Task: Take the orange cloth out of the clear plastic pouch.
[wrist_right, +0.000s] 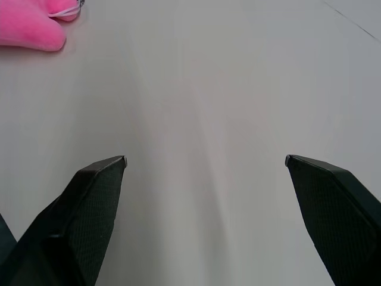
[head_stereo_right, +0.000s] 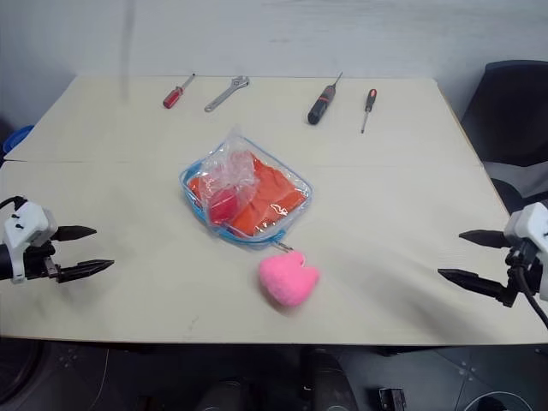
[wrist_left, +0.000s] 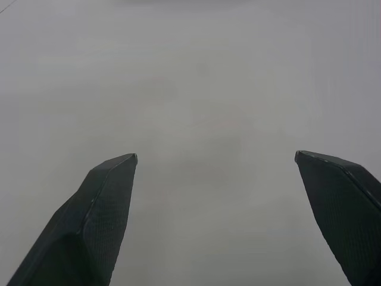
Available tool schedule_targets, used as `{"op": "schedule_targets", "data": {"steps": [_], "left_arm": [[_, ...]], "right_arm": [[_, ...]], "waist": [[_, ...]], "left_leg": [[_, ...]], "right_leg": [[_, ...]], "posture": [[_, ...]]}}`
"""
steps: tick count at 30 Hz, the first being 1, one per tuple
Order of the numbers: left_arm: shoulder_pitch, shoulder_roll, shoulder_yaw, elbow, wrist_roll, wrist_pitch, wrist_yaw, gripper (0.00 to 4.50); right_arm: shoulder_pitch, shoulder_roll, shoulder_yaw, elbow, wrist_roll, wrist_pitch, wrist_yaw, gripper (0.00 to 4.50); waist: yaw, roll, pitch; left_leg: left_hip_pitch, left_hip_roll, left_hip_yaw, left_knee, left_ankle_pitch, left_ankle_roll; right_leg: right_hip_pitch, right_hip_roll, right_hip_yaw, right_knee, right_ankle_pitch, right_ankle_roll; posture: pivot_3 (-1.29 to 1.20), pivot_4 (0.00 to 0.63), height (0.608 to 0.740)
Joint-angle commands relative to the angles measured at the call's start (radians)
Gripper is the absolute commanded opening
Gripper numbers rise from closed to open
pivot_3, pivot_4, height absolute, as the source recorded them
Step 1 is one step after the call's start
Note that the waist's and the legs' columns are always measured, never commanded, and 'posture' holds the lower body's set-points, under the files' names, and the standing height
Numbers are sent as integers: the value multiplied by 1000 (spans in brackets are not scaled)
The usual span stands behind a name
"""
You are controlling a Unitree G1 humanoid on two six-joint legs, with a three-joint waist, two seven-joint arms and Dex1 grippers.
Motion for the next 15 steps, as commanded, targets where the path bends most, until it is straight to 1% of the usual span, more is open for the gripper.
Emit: {"op": "schedule_targets", "data": {"steps": [1,9,15], "left_arm": [[15,16,31,-6,8,-27,3,4481],[2,10,31,-2,4,-1,29,4481],[-7,-8,30,-43,-22,50,47,4481]], "right_arm": [[-7,6,-14,-10,1,-12,-5,4500],[-21,23,-5,-12,-7,-15,-49,4500],[-26,27,-5,-16,-5,-16,-59,4500]], "waist": [[0,0,0],[-1,0,0],[0,0,0]], "left_leg": [[0,0,0,0,0,0],[0,0,0,0,0,0],[0,0,0,0,0,0]], "right_leg": [[0,0,0,0,0,0],[0,0,0,1,0,0],[0,0,0,1,0,0]], "posture": [[0,150,740],[0,150,740],[0,150,740]]}}
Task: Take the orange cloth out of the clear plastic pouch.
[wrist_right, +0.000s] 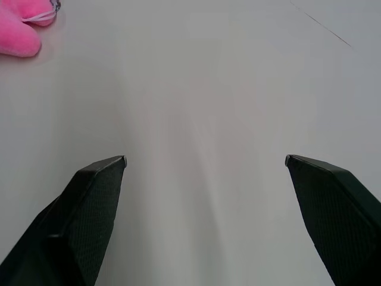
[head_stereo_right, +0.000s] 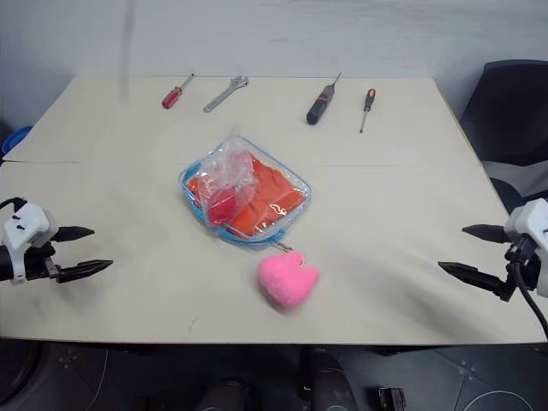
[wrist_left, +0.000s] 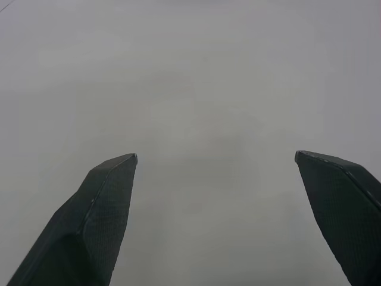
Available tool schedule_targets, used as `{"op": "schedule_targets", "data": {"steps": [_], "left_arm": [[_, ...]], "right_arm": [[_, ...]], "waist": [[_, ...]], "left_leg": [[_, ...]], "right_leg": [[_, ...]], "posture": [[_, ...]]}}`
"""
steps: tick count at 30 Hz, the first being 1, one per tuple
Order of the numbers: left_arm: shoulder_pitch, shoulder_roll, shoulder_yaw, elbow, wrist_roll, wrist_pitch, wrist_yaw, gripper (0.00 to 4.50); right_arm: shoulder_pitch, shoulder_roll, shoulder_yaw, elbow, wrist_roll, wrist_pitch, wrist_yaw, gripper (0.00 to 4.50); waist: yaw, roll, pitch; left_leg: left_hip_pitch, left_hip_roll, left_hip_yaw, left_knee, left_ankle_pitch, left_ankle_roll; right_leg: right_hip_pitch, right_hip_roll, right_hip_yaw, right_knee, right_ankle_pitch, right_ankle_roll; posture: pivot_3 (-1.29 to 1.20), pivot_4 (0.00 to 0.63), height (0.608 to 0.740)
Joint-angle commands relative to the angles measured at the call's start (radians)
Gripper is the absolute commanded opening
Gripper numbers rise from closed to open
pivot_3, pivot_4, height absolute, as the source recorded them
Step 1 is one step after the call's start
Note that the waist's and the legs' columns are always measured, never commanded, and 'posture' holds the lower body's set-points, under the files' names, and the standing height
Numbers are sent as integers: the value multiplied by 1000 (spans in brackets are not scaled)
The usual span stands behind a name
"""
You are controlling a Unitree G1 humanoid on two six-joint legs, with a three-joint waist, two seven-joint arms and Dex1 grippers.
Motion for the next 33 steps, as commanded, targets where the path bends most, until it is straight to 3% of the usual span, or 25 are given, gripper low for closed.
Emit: {"op": "schedule_targets", "data": {"steps": [1,11,15,20,25,33], "left_arm": [[-24,-14,32,-50,-39,48,23,4481],[-64,-103,32,-190,-139,255,109,4481],[-133,-213,21,-346,-210,419,266,4481],[-286,-398,-37,-519,-228,643,562,4481],[-436,-561,-107,-502,-131,789,836,4481],[-563,-646,-255,-363,-45,710,851,4481]], "right_arm": [[-9,12,-5,-19,2,-13,-11,4500],[-14,38,-23,-57,40,47,-56,4500],[-36,74,-56,-144,122,146,-123,4500],[-34,169,-51,-423,250,266,-290,4500],[-65,232,21,-645,375,338,-448,4500],[-133,246,123,-678,384,331,-558,4500]], "waist": [[0,0,0],[0,0,0],[3,0,0],[12,-1,0],[18,-1,0],[25,-1,-1]], "left_leg": [[0,0,0,0,0,0],[0,0,0,0,0,-1],[0,-1,0,0,1,-1],[0,-1,-1,1,2,-3],[0,-2,-1,2,3,-5],[1,-3,0,2,5,-7]], "right_leg": [[0,0,0,0,0,0],[0,0,0,1,0,0],[1,0,1,2,0,0],[1,0,1,6,0,1],[2,1,1,5,1,1],[1,2,2,5,0,0]], "posture": [[0,150,740],[0,150,740],[0,150,740],[0,150,740],[0,150,740],[0,150,740]]}}
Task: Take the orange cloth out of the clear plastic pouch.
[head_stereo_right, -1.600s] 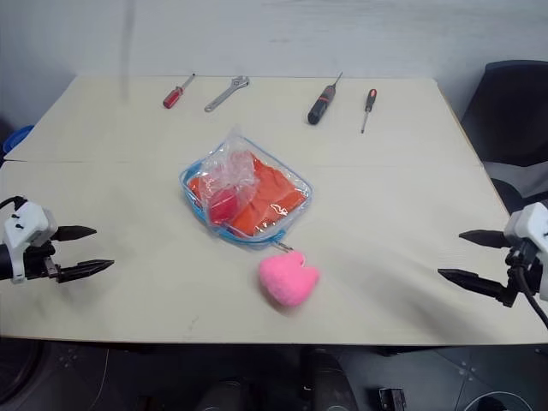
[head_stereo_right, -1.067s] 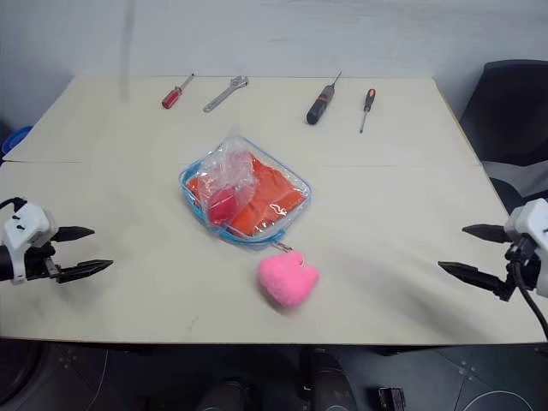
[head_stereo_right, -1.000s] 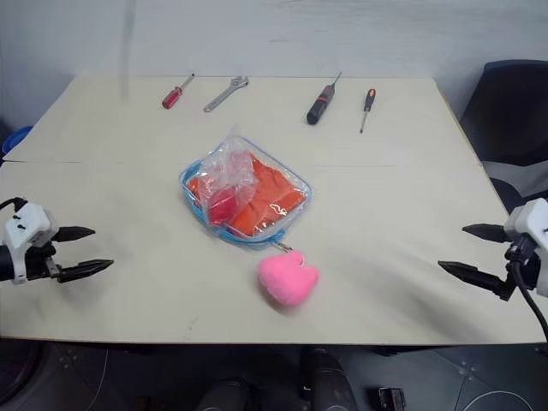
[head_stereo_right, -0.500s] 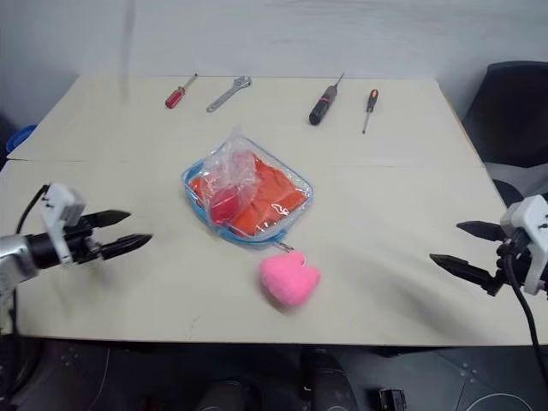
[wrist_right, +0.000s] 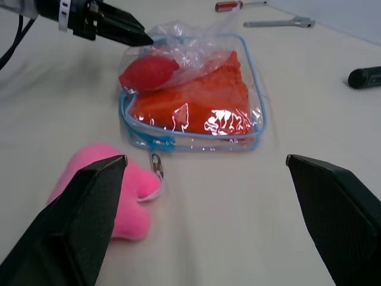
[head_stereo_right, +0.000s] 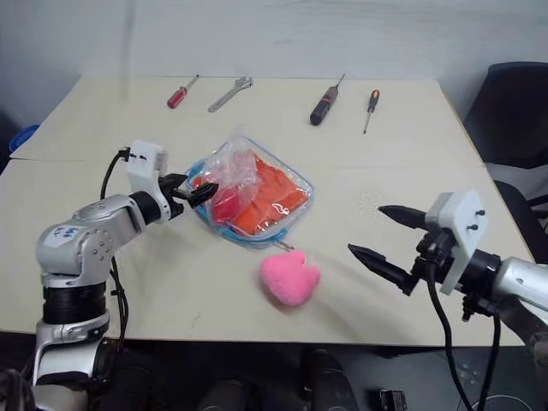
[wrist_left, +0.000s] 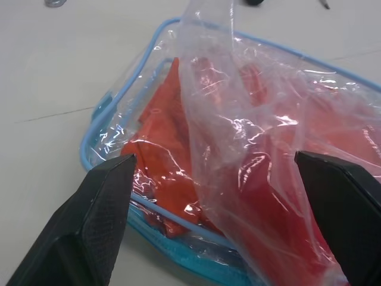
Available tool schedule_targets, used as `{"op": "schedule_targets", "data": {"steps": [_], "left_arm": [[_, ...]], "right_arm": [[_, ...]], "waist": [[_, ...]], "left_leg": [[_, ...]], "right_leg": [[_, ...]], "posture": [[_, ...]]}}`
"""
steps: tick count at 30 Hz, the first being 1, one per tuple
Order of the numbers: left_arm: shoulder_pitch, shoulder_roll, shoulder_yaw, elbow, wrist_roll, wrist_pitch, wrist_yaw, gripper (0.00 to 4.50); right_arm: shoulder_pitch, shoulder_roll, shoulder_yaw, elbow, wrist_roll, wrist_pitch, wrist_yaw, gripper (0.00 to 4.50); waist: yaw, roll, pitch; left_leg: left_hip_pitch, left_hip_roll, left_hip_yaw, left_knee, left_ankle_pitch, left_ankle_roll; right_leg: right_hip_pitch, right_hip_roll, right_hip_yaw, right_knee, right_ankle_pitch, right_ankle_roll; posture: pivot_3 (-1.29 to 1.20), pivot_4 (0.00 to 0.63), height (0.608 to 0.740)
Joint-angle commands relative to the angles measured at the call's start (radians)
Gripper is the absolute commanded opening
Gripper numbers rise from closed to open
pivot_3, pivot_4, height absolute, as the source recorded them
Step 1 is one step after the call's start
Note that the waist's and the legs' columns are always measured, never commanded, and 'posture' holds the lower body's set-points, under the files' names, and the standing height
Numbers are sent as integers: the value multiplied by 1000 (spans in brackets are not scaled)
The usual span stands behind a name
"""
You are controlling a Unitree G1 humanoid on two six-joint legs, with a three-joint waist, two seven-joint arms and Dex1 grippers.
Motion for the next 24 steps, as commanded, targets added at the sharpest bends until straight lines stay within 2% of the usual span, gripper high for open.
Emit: {"op": "schedule_targets", "data": {"steps": [1,5,13,20,23,24], "left_arm": [[-46,-18,-62,26,38,-74,-27,4481],[-75,-37,-97,49,35,-108,-81,4481],[-121,-102,-141,189,64,0,-48,4481],[-139,-109,-158,184,60,96,-77,4481],[-141,-94,-162,178,65,106,-89,3934],[-141,-89,-163,174,65,107,-96,3591]], "right_arm": [[-5,-3,28,-31,-11,-26,-19,4500],[-11,-2,50,-24,-24,-40,-26,4500],[-8,8,71,-23,-50,-65,-43,4500],[-24,24,108,-23,-67,-80,-64,4500],[-35,27,123,-11,-79,-90,-65,4500],[-38,27,127,-6,-82,-94,-66,4500]], "waist": [[1,0,0],[1,0,0],[0,0,0],[-1,-1,0],[0,-1,0],[0,-1,0]], "left_leg": [[0,0,0,0,0,0],[-1,0,0,0,0,0],[0,0,0,0,1,0],[0,0,0,0,1,0],[0,0,0,0,1,0],[0,0,0,0,1,0]], "right_leg": [[0,0,0,1,0,0],[0,0,0,1,0,0],[0,0,0,0,0,0],[0,0,0,1,0,0],[0,0,0,0,0,0],[0,0,0,0,0,0]], "posture": [[0,150,740],[0,150,740],[0,150,740],[0,150,740],[0,150,740],[0,150,740]]}}
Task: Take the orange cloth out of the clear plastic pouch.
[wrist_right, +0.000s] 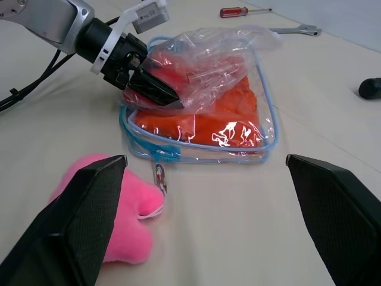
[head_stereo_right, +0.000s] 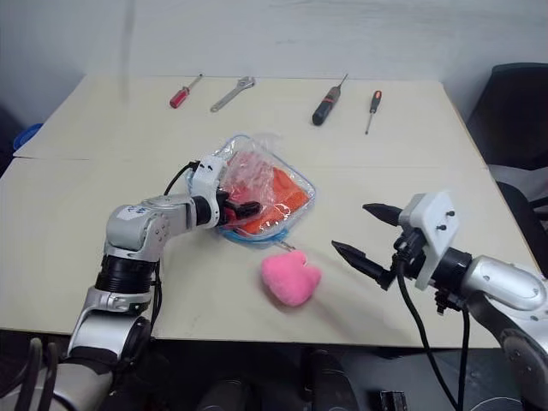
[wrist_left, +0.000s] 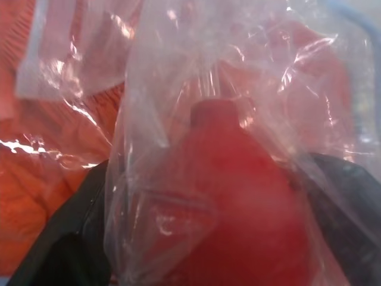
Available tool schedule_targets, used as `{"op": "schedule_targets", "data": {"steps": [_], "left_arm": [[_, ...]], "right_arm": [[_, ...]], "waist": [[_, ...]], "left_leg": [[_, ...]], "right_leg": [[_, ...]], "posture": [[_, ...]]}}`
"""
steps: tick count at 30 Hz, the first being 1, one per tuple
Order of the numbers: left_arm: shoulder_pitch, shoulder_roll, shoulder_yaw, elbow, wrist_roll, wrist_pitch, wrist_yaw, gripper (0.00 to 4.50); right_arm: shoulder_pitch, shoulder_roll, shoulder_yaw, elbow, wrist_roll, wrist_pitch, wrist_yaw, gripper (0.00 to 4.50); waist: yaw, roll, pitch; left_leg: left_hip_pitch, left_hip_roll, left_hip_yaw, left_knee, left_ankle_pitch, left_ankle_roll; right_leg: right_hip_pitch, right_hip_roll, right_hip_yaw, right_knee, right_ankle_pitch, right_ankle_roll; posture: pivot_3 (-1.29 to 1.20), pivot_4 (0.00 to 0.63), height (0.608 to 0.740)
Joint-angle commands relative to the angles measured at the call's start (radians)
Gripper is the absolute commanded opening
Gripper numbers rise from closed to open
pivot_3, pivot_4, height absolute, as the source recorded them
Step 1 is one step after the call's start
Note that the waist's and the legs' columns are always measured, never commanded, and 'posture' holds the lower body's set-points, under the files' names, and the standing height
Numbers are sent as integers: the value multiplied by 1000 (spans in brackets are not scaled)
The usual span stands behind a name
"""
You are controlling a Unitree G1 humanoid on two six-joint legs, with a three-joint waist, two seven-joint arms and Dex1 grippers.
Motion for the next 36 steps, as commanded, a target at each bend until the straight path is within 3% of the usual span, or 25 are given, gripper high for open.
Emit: {"op": "schedule_targets", "data": {"steps": [1,8,10,15,20,25,31,36], "left_arm": [[-17,27,-8,-33,4,13,-27,3268],[-28,66,7,-54,3,27,-47,1328],[-46,85,62,-51,-3,6,-39,889],[-78,240,305,71,6,-62,14,889],[6,442,395,259,69,-197,12,889],[107,500,438,347,89,-255,29,889],[210,493,486,379,92,-291,73,2707],[227,552,528,342,86,-267,79,4363]], "right_arm": [[-24,9,3,1,-16,-33,-7,4500],[-69,13,59,37,-44,-57,13,4500],[-90,5,84,52,-51,-64,37,4500],[-159,-7,132,101,-56,-76,103,4500],[-215,17,207,160,-93,-99,144,4500],[-270,36,271,205,-120,-124,191,4500],[-320,47,302,265,-148,-142,234,4500],[-316,45,293,270,-155,-141,247,4500]], "waist": [[0,0,0],[0,0,0],[-1,0,0],[-19,-1,1],[-27,-1,1],[-12,-2,1],[1,-3,0],[-3,-4,0]], "left_leg": [[0,0,0,0,0,0],[0,0,0,0,0,0],[0,0,0,0,0,0],[0,1,0,0,0,-1],[1,2,0,-1,1,-2],[-1,1,-4,3,1,-2],[-17,2,-14,13,0,0],[-19,1,-15,13,0,0]], "right_leg": [[0,0,0,0,0,0],[0,0,0,0,0,0],[0,0,0,0,0,0],[-1,1,0,0,0,0],[-2,1,-1,4,-1,-2],[-3,-4,-9,3,-1,-2],[-8,-6,-20,1,-1,-2],[-12,-6,-19,4,-1,-2]], "posture": [[0,150,740],[0,150,740],[0,150,740],[0,150,740],[0,150,740],[0,150,740],[0,150,740],[0,150,740]]}}
